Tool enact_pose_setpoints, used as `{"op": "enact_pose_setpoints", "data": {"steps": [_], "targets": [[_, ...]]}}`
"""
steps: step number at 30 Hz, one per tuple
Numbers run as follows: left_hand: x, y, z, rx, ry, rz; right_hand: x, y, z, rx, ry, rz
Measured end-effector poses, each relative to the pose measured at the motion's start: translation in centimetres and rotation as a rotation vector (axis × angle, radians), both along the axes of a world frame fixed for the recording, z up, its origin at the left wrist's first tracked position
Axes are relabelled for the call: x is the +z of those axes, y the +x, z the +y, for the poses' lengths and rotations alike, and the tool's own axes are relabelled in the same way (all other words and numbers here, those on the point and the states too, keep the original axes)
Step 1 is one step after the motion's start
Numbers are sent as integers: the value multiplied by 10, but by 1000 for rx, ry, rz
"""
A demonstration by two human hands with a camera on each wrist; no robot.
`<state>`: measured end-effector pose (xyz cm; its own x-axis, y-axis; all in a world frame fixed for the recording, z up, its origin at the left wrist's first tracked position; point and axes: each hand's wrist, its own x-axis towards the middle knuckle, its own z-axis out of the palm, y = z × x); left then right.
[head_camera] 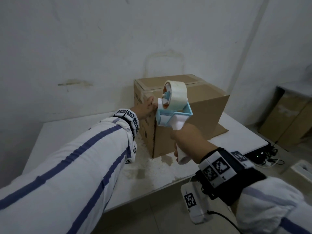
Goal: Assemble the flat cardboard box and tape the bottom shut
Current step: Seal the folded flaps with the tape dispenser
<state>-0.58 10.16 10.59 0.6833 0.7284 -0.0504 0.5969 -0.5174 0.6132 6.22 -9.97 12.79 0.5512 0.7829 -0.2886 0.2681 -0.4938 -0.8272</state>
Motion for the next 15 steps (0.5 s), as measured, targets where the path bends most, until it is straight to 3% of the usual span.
{"op": "enact_pose_setpoints", "data": {"steps": [9, 13, 15], "targets": [[-6, 1, 6, -41, -69, 42, 4, 2, -6, -52, 1, -107], [-6, -1, -1, -25, 44, -3, 18, -3, -3, -100, 139, -169], [-3, -2, -10, -4, 137, 107, 32, -3, 2, -71, 215, -227]]}}
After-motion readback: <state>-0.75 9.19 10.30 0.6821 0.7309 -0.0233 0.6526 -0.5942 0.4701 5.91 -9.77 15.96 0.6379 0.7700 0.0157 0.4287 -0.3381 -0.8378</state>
